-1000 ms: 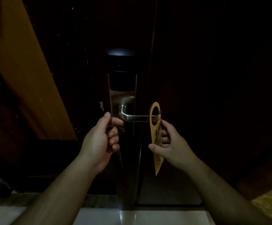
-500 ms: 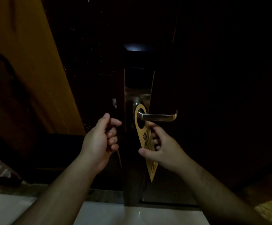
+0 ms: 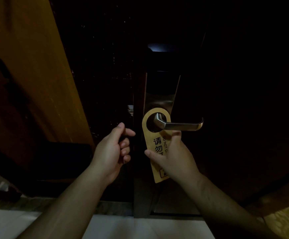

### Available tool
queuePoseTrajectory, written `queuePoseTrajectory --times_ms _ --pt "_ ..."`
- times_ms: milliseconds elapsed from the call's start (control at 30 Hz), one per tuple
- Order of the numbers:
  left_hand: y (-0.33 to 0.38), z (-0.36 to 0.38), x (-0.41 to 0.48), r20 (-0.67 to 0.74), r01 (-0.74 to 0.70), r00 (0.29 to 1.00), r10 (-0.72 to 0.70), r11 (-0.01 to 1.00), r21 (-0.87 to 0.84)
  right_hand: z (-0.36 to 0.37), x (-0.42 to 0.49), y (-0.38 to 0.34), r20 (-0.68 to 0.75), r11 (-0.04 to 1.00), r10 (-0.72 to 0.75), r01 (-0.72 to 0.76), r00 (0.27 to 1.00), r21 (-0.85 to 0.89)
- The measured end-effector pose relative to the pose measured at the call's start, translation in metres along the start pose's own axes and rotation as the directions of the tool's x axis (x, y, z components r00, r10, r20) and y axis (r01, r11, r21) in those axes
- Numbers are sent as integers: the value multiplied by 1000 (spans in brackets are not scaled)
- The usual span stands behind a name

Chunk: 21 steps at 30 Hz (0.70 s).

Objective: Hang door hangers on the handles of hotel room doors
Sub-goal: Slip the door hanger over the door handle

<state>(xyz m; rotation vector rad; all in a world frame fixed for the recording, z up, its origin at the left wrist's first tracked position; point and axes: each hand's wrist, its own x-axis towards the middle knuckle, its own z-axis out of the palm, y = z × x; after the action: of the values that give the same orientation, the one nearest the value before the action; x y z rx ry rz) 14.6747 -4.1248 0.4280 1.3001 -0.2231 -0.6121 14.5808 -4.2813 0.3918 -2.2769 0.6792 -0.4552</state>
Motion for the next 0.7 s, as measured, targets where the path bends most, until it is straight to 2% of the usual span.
queuePoseTrajectory --times_ms 333,433,567,700 --pt "-3 -1 9 65 34 997 -35 999 19 -1 3 10 -134 997 29 -38 991 -64" --pt "-5 3 9 92 33 995 -35 999 25 -5 -3 15 -133 998 61 -65 989 -24" --pt "-11 11 8 158 42 986 -47 998 39 -20 -18 19 -200 997 71 -66 977 29" --pt "-17 25 6 210 42 976 -62 994 98 -43 -29 26 -196 988 74 -45 978 146"
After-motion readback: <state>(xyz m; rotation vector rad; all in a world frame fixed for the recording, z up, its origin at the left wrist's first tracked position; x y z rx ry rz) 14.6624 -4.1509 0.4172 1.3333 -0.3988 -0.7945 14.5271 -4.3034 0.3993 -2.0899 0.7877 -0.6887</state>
